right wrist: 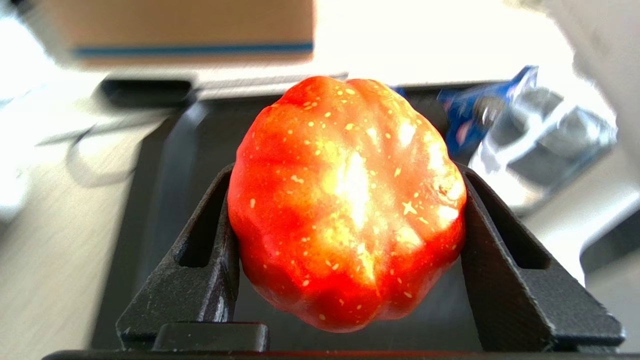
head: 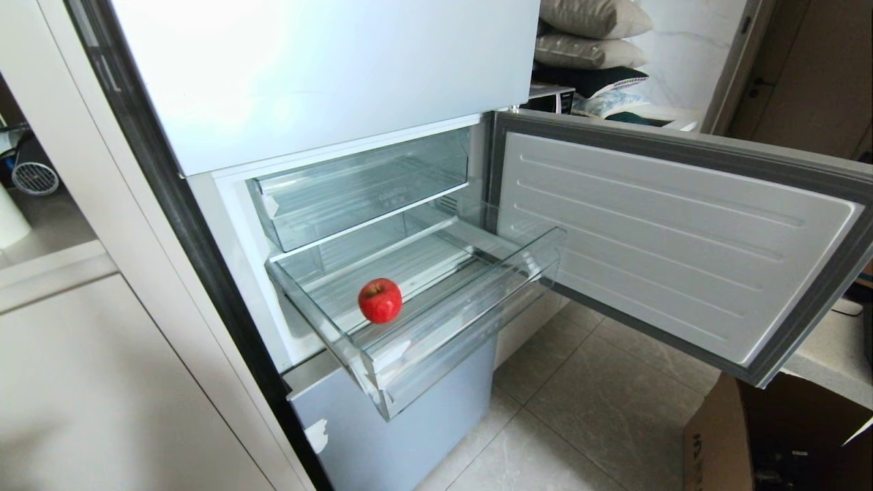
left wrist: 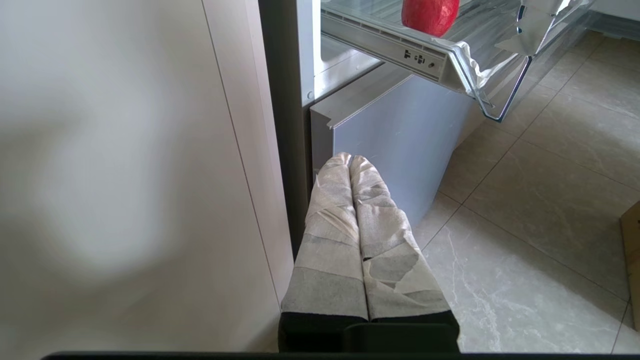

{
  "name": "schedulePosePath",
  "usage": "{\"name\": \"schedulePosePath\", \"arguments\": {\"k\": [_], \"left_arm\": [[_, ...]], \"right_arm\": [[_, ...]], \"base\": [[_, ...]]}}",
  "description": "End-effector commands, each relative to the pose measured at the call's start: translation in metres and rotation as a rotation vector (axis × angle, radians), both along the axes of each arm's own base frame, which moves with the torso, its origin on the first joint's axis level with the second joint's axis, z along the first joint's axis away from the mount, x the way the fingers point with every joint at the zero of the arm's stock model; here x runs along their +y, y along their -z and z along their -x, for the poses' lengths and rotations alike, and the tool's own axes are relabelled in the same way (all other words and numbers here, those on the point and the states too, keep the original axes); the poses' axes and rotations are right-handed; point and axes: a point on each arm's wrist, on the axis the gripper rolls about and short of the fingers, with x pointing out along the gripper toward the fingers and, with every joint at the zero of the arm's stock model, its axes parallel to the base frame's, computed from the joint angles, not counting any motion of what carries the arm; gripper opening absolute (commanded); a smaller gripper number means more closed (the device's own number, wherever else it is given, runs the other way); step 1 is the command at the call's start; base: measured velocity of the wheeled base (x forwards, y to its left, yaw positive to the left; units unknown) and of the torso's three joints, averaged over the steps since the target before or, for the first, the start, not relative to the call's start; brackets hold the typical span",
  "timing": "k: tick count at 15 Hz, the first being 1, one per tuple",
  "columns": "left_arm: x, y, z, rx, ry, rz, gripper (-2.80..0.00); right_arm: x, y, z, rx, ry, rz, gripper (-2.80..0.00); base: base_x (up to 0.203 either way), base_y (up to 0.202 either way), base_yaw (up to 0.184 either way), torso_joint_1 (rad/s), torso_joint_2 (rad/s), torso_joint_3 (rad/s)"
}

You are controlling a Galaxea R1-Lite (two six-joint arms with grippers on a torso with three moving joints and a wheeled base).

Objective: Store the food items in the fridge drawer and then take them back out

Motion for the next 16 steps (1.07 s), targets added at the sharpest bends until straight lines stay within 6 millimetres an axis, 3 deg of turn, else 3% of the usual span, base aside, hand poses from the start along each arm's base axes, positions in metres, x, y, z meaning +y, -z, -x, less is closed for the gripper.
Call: {"name": "schedulePosePath", "arguments": {"k": [1,4,6,8,10,13,16], "left_arm": [[0.0,0.0,0.0,0.002,-0.001,0.0,-2.8],[0.0,0.0,0.0,0.002,-0.001,0.0,-2.8],[0.0,0.0,0.0,0.002,-0.001,0.0,-2.8],[0.0,0.0,0.0,0.002,-0.001,0.0,-2.8],[0.0,0.0,0.0,0.002,-0.001,0.0,-2.8],[0.0,0.0,0.0,0.001,-0.001,0.0,-2.8],[0.0,0.0,0.0,0.002,-0.001,0.0,-2.8]], "right_arm": [[0.048,-0.01,0.009,0.01,-0.062,-0.014,-2.8],[0.119,-0.016,0.026,0.03,-0.189,-0.038,-2.8],[0.171,-0.008,0.038,0.062,-0.313,-0.07,-2.8],[0.22,-0.001,0.038,0.08,-0.501,-0.086,-2.8],[0.256,0.003,0.035,0.093,-0.672,-0.101,-2.8],[0.298,-0.007,0.014,0.07,-0.877,-0.137,-2.8],[0.347,-0.01,-0.03,0.089,-0.984,-0.186,-2.8]], "base": [[0.0,0.0,0.0,0.0,0.0,0.0],[0.0,0.0,0.0,0.0,0.0,0.0],[0.0,0.0,0.0,0.0,0.0,0.0],[0.0,0.0,0.0,0.0,0.0,0.0],[0.0,0.0,0.0,0.0,0.0,0.0],[0.0,0.0,0.0,0.0,0.0,0.0],[0.0,0.0,0.0,0.0,0.0,0.0]]}}
